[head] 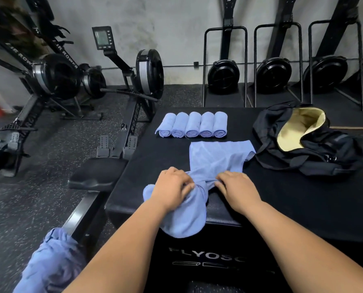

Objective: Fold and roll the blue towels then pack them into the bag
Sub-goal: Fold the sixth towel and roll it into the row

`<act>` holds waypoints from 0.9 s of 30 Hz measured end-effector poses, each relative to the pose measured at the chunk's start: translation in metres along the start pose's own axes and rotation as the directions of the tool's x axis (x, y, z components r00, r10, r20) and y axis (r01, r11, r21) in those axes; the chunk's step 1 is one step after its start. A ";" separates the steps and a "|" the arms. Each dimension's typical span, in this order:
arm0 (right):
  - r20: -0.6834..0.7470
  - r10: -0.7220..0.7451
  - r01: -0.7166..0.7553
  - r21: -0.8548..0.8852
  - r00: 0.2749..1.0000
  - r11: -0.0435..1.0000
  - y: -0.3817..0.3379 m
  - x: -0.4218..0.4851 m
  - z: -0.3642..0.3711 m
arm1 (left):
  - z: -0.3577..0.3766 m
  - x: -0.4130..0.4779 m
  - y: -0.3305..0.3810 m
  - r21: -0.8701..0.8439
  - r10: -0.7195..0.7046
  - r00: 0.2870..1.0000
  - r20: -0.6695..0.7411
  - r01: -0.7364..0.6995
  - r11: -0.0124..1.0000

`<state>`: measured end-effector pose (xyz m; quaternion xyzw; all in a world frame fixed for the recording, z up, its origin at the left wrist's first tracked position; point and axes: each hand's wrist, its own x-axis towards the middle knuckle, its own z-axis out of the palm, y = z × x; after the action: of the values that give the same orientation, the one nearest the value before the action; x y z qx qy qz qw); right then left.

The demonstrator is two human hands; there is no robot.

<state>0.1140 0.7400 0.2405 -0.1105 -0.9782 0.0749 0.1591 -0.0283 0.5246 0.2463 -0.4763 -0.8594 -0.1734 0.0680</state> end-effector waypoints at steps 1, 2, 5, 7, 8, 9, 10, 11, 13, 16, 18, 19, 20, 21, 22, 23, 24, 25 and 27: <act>-0.047 -0.010 0.010 -0.012 0.999 1.000 0.005 0.000 -0.005 | -0.002 0.001 -0.001 -0.021 -0.047 0.997 -0.054 0.045 0.999; -0.102 -0.013 0.010 -0.023 0.995 1.000 0.010 -0.001 -0.012 | -0.007 0.003 -0.002 -0.035 -0.089 0.991 -0.103 0.086 0.996; -0.233 0.013 -0.043 -0.123 0.972 0.992 0.031 0.002 -0.028 | -0.016 0.008 -0.008 -0.011 -0.181 0.963 -0.201 0.183 0.983; -0.251 0.074 -0.125 -0.195 0.965 0.973 0.042 0.002 -0.032 | -0.015 0.008 -0.008 0.112 -0.237 0.961 -0.145 0.254 0.961; -0.247 0.103 -0.155 -0.201 0.963 0.967 0.046 0.000 -0.031 | -0.012 0.007 -0.007 0.165 -0.262 0.961 -0.089 0.274 0.947; -0.238 0.107 -0.150 -0.174 0.965 0.973 0.047 -0.003 -0.029 | -0.009 0.005 -0.005 0.156 -0.282 0.958 -0.053 0.287 0.945; -0.228 0.075 -0.105 -0.122 0.971 0.987 0.045 -0.008 -0.027 | -0.006 0.002 -0.003 0.090 -0.279 0.959 -0.054 0.283 0.955; -0.216 0.022 -0.037 -0.066 0.976 0.997 0.040 -0.013 -0.024 | -0.006 0.000 0.001 -0.003 -0.251 0.964 -0.083 0.252 0.968; -0.142 -0.094 0.097 0.013 0.985 0.995 0.025 -0.024 -0.018 | -0.006 -0.001 0.005 -0.091 -0.131 0.977 -0.170 0.116 0.989; 0.001 -0.206 0.206 0.014 0.979 0.979 0.013 -0.036 -0.001 | 0.000 -0.008 0.003 -0.008 0.078 0.989 -0.126 -0.080 0.997; -0.021 -0.205 0.205 -0.011 0.979 0.979 0.011 -0.037 0.005 | 0.006 -0.013 -0.006 0.060 0.160 0.986 -0.041 -0.157 0.986; -0.064 -0.178 0.177 -0.019 0.982 0.984 0.012 -0.035 0.005 | 0.009 -0.014 -0.010 0.083 0.182 0.983 -0.034 -0.179 0.980; -0.110 -0.138 0.136 -0.022 0.984 0.990 0.012 -0.032 0.002 | 0.009 -0.014 -0.012 0.095 0.195 0.979 -0.062 -0.189 0.977; -0.162 -0.080 0.079 -0.013 0.983 0.997 0.014 -0.028 -0.003 | 0.008 -0.013 -0.013 0.099 0.192 0.975 -0.110 -0.182 0.978; -0.218 -0.002 0.005 0.010 0.976 1.000 0.018 -0.026 -0.010 | 0.007 -0.012 -0.012 0.093 0.175 0.970 -0.171 -0.161 0.983; -0.268 0.083 -0.077 0.033 0.960 0.996 0.025 -0.024 -0.015 | 0.003 -0.010 -0.010 0.071 0.134 0.962 -0.239 -0.120 0.990; -0.311 0.162 -0.156 0.042 0.937 0.987 0.033 -0.023 -0.021 | 0.000 -0.008 -0.007 0.039 0.073 0.952 -0.299 -0.064 0.997; -0.343 0.222 -0.223 0.035 0.913 0.974 0.041 -0.023 -0.026 | -0.003 -0.007 -0.006 0.003 0.007 0.943 -0.334 -0.006 1.000; -0.340 0.297 -0.316 0.000 0.892 0.949 0.058 -0.025 -0.029 | -0.003 -0.004 -0.004 -0.026 -0.064 0.948 -0.313 0.059 0.998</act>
<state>0.1577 0.7930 0.2497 -0.2788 -0.9086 0.0519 0.3066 -0.0295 0.5181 0.2468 -0.4162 -0.8505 -0.2561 0.1943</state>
